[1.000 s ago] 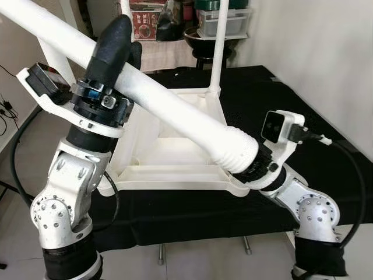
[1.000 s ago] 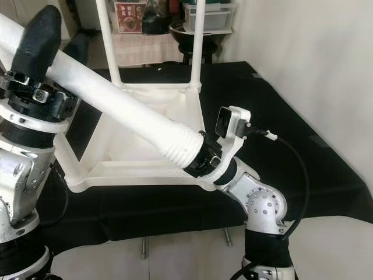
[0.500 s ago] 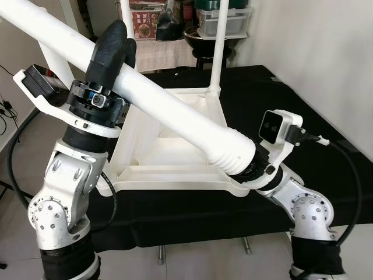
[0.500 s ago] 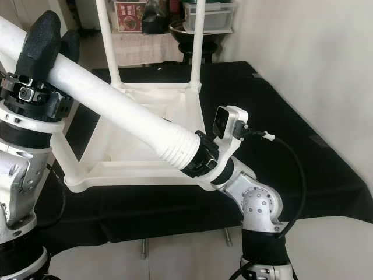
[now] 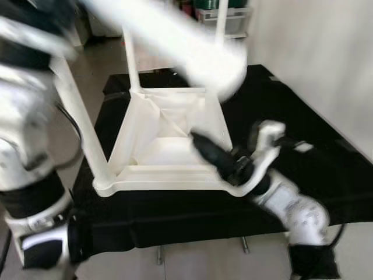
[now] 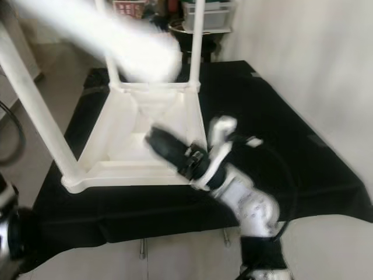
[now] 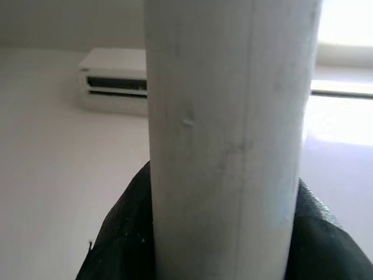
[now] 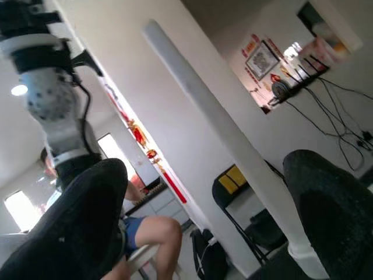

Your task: Building children table

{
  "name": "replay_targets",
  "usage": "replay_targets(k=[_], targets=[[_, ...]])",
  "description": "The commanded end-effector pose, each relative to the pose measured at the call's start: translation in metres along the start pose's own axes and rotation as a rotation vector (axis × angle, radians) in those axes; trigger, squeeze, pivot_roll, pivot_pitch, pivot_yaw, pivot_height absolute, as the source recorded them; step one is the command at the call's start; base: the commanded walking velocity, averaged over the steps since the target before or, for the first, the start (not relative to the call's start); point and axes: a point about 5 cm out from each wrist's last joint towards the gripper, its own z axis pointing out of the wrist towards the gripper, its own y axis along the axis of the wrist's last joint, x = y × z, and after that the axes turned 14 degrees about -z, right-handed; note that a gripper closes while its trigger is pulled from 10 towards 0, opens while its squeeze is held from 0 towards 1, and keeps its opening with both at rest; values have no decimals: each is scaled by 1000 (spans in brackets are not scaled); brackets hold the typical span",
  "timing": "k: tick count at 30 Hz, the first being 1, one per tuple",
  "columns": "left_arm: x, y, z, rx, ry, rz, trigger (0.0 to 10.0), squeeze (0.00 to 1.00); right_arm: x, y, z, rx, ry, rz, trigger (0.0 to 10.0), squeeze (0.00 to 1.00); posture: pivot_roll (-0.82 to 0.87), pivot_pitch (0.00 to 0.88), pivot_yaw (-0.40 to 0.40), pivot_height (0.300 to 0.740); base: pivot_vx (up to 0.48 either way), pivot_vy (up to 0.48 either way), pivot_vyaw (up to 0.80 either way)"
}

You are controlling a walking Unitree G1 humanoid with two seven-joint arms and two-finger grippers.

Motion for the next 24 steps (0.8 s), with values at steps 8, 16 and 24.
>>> replay_targets(k=[8,16,24], targets=[[-8,8,21,93,-48,98,0,0,-20,-9,-6,80,-278,-134,10000,1000,-22,20,3,740,0,0,0],[23,-32,-3,494,70,258,0,0,-36,45,-7,202,-414,-630,10000,1000,-40,20,8,740,0,0,0],[47,-63,-35,780,130,359,0,0,-8,59,-11,415,-42,-737,10000,1000,-36,17,3,740,0,0,0]])
